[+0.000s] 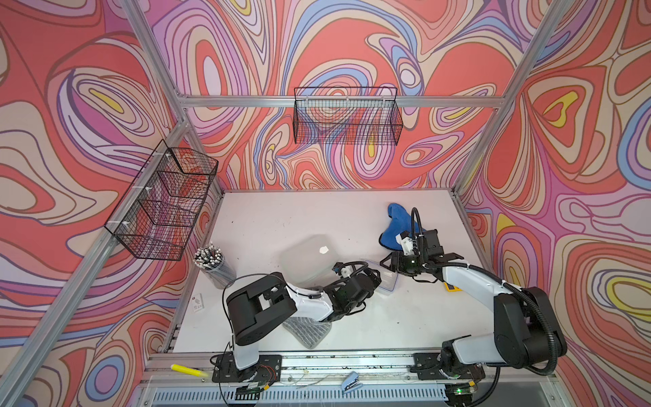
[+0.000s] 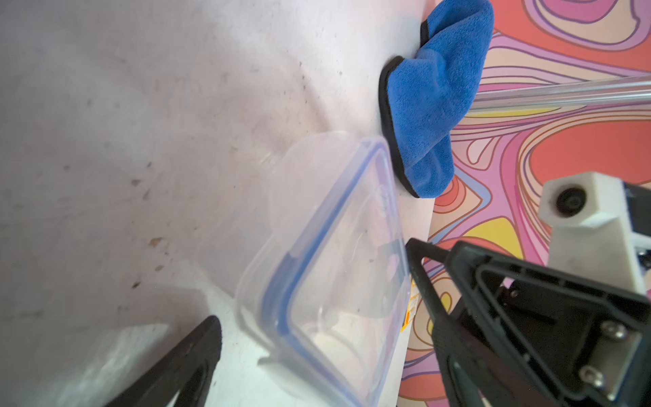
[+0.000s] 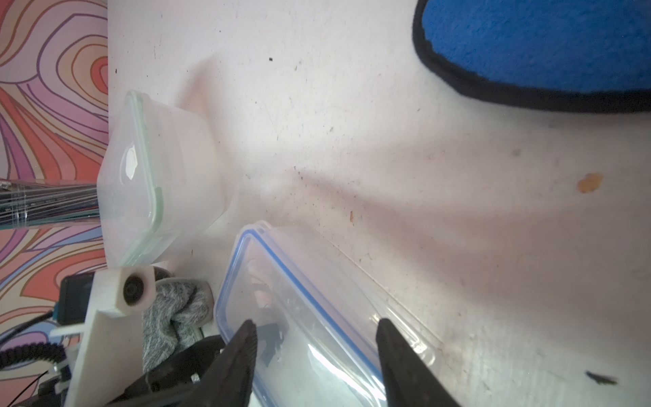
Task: Wipe the insides of the lunch boxes
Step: Adjust the lunch box at the center of the board.
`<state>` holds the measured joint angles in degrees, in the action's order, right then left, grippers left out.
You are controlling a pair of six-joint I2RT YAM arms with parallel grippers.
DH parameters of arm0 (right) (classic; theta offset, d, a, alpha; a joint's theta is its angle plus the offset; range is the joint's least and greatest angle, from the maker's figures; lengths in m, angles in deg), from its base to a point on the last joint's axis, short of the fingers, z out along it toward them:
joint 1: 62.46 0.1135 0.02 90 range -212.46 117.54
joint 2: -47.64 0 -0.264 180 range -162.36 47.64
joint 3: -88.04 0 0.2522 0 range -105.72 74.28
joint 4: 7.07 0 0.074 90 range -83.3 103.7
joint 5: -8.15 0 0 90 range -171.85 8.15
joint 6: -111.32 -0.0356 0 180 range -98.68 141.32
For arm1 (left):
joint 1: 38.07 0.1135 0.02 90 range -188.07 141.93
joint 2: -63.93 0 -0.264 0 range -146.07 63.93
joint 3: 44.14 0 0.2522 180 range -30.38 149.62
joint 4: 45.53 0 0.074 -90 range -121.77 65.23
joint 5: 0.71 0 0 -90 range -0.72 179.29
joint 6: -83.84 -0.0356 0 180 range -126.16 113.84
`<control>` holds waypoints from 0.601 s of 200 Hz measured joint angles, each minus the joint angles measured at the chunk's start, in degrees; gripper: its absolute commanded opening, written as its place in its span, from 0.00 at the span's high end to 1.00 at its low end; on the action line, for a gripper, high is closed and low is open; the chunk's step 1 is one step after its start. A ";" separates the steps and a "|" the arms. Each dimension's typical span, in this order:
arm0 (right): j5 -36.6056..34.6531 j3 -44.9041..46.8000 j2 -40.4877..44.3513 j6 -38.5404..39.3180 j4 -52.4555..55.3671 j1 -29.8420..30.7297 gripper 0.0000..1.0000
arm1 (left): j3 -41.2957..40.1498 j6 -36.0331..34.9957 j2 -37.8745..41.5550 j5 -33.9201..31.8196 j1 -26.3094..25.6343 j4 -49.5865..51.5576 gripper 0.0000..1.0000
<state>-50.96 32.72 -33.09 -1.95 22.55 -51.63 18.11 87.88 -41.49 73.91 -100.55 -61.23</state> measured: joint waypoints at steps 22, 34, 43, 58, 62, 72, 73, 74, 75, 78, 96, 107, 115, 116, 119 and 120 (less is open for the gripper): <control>0.46 2.73 1.92 -2.36 -0.85 0.00 0.48 | 1.11 -0.81 -1.16 0.92 1.31 -1.27 0.07; 0.52 4.02 2.89 -3.78 -1.16 -0.02 0.49 | 1.77 -1.49 -1.64 1.64 2.05 -1.33 0.08; 0.52 4.98 3.67 -5.09 -1.62 -0.04 0.49 | 2.25 -1.95 -1.86 2.12 2.62 -1.25 0.08; 0.48 6.29 4.72 -7.06 -2.45 -0.11 0.49 | 2.75 -2.80 -1.95 2.78 3.48 -1.27 0.08; 0.44 6.62 5.01 -7.74 -2.69 -0.13 0.49 | 2.91 -3.02 -1.95 2.99 3.72 -1.27 0.08; 0.26 7.30 5.79 -8.90 -3.13 -0.15 0.48 | 3.32 -3.41 -2.03 3.41 4.20 -1.27 0.09; 0.22 7.39 5.88 -9.05 -3.19 -0.15 0.47 | 3.41 -3.45 -2.03 3.48 4.31 -1.25 0.08; 0.22 7.39 5.88 -9.05 -3.19 -0.15 0.47 | 3.41 -3.45 -2.03 3.48 4.31 -1.25 0.08; 0.20 7.43 5.97 -9.11 -3.21 -0.15 0.47 | 3.45 -3.50 -2.03 3.50 4.37 -1.25 0.08; 0.13 7.58 6.14 -9.57 -3.39 -0.15 0.47 | 3.56 -3.65 -2.10 3.65 4.50 -1.27 0.09; -0.07 7.85 6.56 -11.50 -4.46 -0.15 0.46 | 3.80 -4.02 -2.40 4.07 5.11 -1.38 0.09; -0.17 7.85 6.56 -12.52 -5.44 -0.15 0.46 | 3.80 -4.28 -2.49 4.20 5.27 -1.31 0.09; -0.20 7.85 6.56 -13.27 -6.12 -0.15 0.46 | 3.80 -4.48 -2.49 4.35 5.40 -1.27 0.09; -0.20 7.85 6.51 -13.42 -6.32 -0.15 0.46 | 3.80 -4.50 -2.49 4.37 5.44 -1.27 0.09; -0.20 7.85 6.45 -13.62 -6.58 -0.15 0.46 | 3.80 -4.74 -2.49 4.42 5.46 -1.25 0.09; -0.20 7.85 6.45 -13.77 -6.78 -0.15 0.46 | 3.80 -4.85 -2.49 4.48 5.49 -1.25 0.09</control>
<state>-51.16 40.57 -26.64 -15.72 15.78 -51.79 21.91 83.03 -43.99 78.39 -95.06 -62.47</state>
